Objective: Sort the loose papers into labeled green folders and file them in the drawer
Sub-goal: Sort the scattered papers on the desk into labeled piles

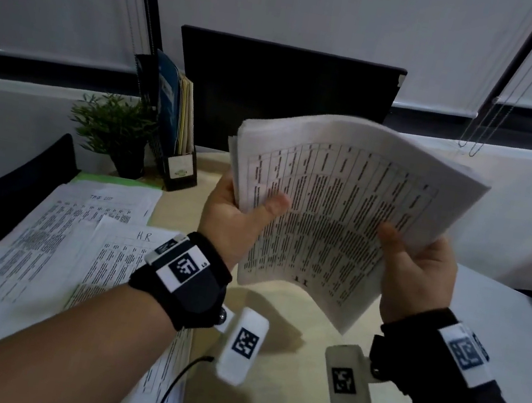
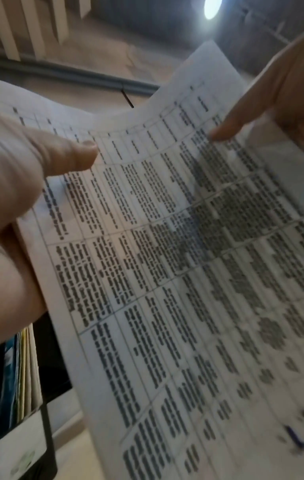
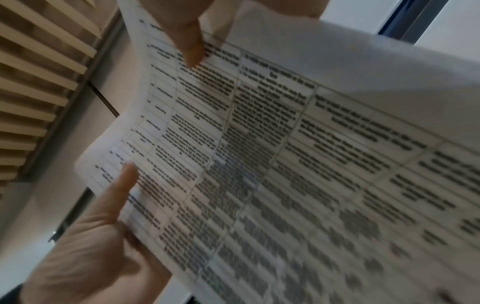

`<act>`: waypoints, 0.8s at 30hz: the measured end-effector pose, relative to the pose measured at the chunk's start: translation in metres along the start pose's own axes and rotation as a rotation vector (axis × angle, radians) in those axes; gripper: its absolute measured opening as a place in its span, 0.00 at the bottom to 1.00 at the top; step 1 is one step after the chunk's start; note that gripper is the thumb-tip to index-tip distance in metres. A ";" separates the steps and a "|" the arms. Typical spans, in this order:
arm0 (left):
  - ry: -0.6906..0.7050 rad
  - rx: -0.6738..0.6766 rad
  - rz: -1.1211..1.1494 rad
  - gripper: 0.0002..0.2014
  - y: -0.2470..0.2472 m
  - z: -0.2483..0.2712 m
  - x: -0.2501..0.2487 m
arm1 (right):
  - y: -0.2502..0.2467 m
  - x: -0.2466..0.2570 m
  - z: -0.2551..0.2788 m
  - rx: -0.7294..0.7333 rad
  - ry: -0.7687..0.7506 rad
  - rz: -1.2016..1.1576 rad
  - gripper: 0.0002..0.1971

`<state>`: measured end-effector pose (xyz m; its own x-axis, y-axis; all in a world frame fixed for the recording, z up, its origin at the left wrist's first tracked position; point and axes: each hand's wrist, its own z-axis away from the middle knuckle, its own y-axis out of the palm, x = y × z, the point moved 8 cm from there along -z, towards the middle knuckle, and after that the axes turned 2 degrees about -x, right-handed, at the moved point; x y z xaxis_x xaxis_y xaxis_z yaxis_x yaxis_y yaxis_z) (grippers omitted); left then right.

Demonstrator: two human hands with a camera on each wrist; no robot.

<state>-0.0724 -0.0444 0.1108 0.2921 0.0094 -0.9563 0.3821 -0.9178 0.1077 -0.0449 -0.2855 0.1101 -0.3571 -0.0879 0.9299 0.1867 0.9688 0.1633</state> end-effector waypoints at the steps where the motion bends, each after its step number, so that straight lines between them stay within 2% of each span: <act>1: -0.019 -0.002 -0.011 0.24 -0.003 0.001 0.004 | -0.002 0.000 0.001 -0.002 -0.015 -0.015 0.11; 4: -0.124 -0.045 -0.052 0.25 -0.013 0.001 0.026 | -0.012 -0.005 0.004 -0.020 -0.028 -0.007 0.17; 6: -0.166 -0.025 -0.091 0.25 -0.013 0.003 0.037 | -0.016 -0.012 0.004 -0.014 -0.010 0.014 0.18; 10: -0.213 0.003 -0.148 0.17 -0.012 0.004 0.046 | -0.017 -0.022 0.000 0.019 0.018 0.034 0.16; 13: -0.170 -0.041 -0.145 0.13 -0.011 0.003 0.038 | -0.016 -0.021 -0.003 0.015 0.000 0.052 0.14; 17: -0.085 -0.086 -0.096 0.15 -0.006 0.005 0.021 | -0.020 -0.020 -0.006 -0.036 -0.015 0.078 0.15; 22: -0.062 -0.036 -0.066 0.10 -0.003 0.006 0.015 | -0.019 -0.021 -0.010 -0.009 0.012 0.019 0.17; 24: -0.088 -0.004 -0.087 0.12 -0.004 0.006 0.021 | -0.018 -0.022 -0.012 0.004 0.016 0.026 0.17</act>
<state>-0.0729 -0.0426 0.0892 0.1801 0.0538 -0.9822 0.4059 -0.9136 0.0244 -0.0299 -0.3036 0.0906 -0.3370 -0.0661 0.9392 0.1922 0.9717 0.1373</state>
